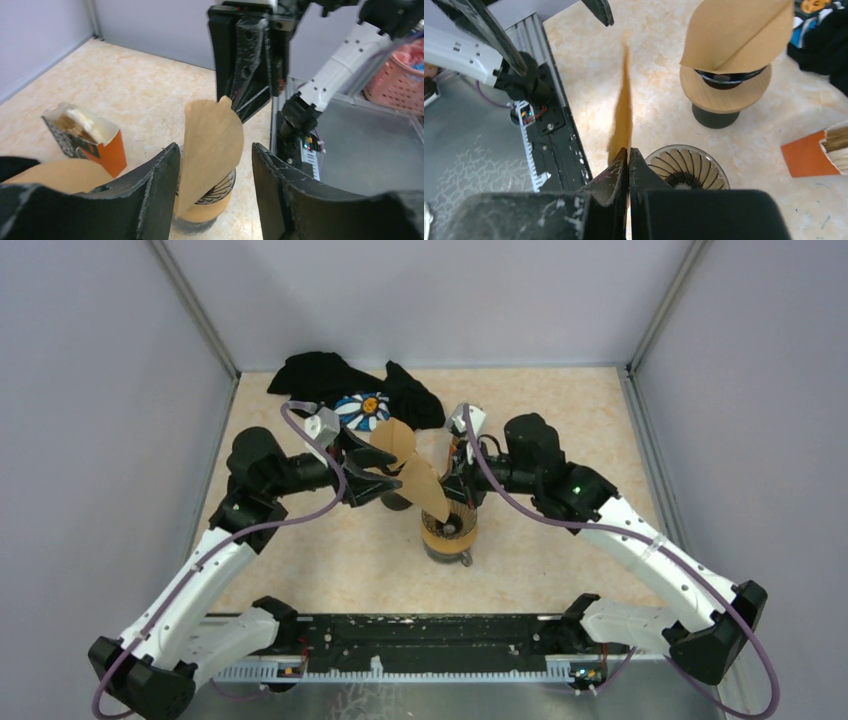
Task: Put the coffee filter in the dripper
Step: Place the coffee filter in the coffee dripper.
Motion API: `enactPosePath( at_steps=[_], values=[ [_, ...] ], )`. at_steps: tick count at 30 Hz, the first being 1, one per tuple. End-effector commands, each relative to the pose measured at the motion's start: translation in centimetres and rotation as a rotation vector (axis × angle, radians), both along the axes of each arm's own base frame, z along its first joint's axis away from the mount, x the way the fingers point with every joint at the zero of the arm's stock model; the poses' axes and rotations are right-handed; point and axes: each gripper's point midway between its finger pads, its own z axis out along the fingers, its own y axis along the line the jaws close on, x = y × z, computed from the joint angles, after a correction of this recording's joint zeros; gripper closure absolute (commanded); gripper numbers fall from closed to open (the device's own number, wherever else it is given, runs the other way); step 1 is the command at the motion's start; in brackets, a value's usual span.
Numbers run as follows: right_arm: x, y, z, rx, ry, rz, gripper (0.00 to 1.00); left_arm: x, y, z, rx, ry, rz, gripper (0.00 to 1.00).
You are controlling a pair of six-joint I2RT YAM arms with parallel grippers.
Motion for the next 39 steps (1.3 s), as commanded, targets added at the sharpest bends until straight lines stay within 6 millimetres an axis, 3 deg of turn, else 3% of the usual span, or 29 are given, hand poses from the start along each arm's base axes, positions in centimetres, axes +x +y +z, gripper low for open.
enactPosePath(
  at_steps=[1,6,12,26,31,39],
  values=[
    [1.0,-1.4,3.3,-0.009,-0.038,-0.141,1.0,2.1,0.7,0.4,0.0,0.082,0.196,0.37],
    [2.0,-3.3,3.6,-0.079,-0.018,-0.301,1.0,2.7,0.4,-0.2,-0.009,0.201,0.317,0.33],
    [3.2,-5.2,2.4,-0.217,0.008,-0.472,1.0,2.4,-0.7,-0.6,-0.032,0.316,0.421,0.3],
    [4.4,-10.2,1.8,-0.555,-0.013,-0.878,1.0,1.1,-4.7,-2.5,-0.028,0.452,0.541,0.24],
    [4.4,-10.7,1.6,-0.656,-0.061,-0.968,1.0,1.3,-5.3,-3.2,-0.118,0.536,0.569,0.22],
    [4.2,-9.6,1.8,-0.677,-0.067,-1.002,1.0,1.2,-7.3,-3.7,-0.198,0.608,0.553,0.17]
  ],
)
